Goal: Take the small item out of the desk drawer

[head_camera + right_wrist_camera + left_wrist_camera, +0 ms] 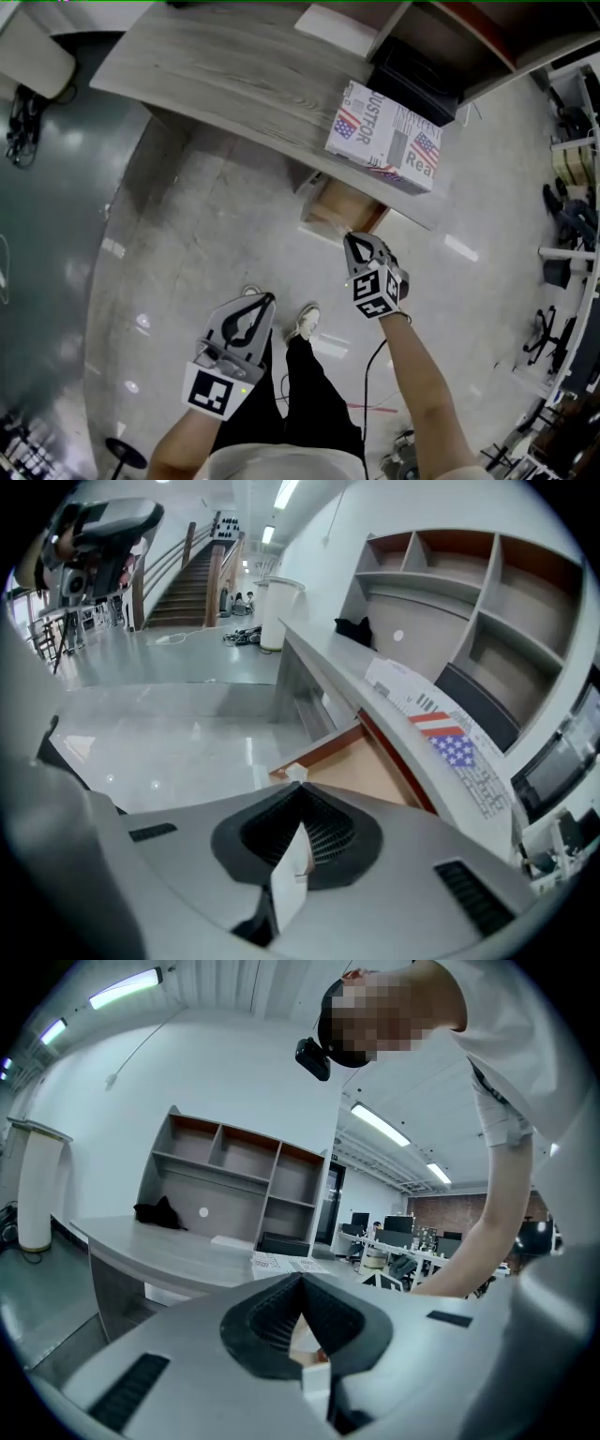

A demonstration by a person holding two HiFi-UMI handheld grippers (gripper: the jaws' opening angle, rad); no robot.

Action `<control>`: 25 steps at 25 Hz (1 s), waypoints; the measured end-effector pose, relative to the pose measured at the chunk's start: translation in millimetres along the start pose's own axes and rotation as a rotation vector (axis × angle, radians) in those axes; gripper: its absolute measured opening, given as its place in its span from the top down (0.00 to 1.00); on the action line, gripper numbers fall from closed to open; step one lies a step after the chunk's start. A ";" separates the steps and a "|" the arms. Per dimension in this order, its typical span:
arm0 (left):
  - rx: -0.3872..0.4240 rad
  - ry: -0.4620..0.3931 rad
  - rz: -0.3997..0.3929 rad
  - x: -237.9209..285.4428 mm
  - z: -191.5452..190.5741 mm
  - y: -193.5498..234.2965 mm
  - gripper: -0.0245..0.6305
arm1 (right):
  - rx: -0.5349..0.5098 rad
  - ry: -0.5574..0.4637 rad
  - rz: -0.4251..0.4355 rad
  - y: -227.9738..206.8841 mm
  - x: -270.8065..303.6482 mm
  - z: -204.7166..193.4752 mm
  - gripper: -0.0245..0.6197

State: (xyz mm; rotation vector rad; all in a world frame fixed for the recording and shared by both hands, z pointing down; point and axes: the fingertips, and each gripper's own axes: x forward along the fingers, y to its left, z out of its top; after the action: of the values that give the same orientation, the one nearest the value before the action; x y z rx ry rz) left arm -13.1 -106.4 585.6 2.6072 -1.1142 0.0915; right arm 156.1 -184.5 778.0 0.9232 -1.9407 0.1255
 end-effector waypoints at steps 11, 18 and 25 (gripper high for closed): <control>0.066 -0.064 -0.004 -22.4 72.8 -24.2 0.94 | 0.107 -0.151 -0.030 0.2 -94.6 63.2 0.93; 0.118 -0.102 0.000 -32.4 115.1 -35.9 0.94 | 0.081 -0.218 -0.074 -7.1 -149.5 93.4 0.92; 0.176 -0.151 0.004 -42.9 149.7 -49.9 0.94 | 0.133 -0.302 -0.125 -19.9 -201.8 112.2 0.92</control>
State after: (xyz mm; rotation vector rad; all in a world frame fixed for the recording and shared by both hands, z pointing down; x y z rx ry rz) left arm -16.3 -89.0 423.0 2.8082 -1.2119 -0.0074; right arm 142.2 -136.9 551.6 1.2057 -2.1636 0.0444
